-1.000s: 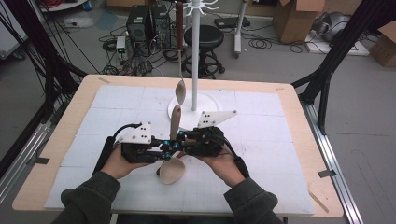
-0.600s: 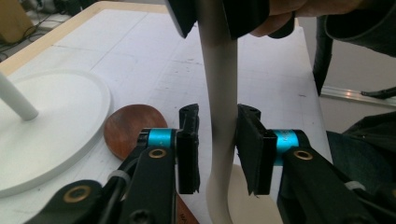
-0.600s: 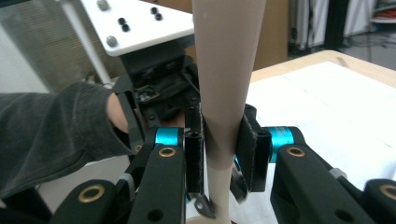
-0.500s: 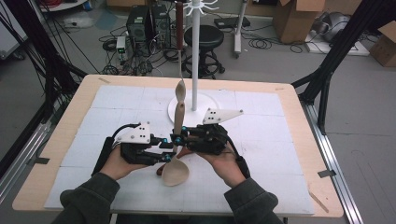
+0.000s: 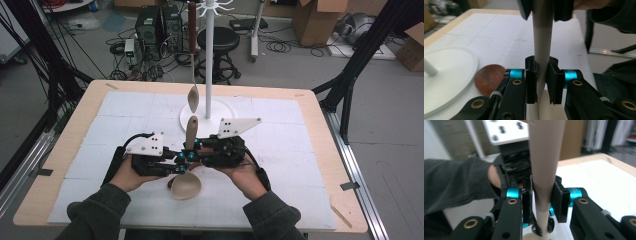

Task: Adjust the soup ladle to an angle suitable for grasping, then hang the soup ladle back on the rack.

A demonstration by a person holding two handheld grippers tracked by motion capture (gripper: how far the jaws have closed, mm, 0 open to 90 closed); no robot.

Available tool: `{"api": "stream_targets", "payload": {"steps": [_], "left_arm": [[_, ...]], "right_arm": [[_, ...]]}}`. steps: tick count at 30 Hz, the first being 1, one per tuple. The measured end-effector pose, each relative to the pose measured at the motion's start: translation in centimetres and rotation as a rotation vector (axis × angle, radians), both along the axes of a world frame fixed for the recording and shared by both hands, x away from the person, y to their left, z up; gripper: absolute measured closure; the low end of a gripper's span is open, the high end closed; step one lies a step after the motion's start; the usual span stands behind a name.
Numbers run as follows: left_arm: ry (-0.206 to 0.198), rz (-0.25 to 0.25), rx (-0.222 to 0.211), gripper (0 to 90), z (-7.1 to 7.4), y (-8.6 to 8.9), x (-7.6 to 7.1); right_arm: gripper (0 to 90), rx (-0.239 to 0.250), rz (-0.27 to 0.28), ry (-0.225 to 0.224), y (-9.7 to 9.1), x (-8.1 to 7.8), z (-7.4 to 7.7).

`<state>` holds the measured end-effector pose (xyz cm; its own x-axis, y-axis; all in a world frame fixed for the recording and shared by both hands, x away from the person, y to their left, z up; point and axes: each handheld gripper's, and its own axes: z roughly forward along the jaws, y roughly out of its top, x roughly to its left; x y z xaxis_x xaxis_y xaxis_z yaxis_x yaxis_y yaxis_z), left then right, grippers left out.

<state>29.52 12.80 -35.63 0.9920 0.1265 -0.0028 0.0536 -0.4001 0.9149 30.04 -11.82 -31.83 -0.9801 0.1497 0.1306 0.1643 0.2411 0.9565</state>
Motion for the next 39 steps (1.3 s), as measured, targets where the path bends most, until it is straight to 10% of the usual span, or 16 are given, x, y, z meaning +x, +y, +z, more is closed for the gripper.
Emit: {"api": "stream_targets", "payload": {"steps": [5,18,39], "left_arm": [[0.025,-0.033,-0.006,79.1,-0.1,0.0,0.0],[0.014,0.175,0.008,53.2,-0.6,3.1,-1.0],[0.005,0.378,0.010,34.5,-2.8,8.5,-1.8]], "right_arm": [[75.5,0.010,0.074,0.001,0.1,0.4,-0.2],[76.5,0.015,-0.110,0.028,-1.0,0.4,0.2],[76.5,-0.007,-0.184,0.030,-2.7,4.9,3.4]]}}
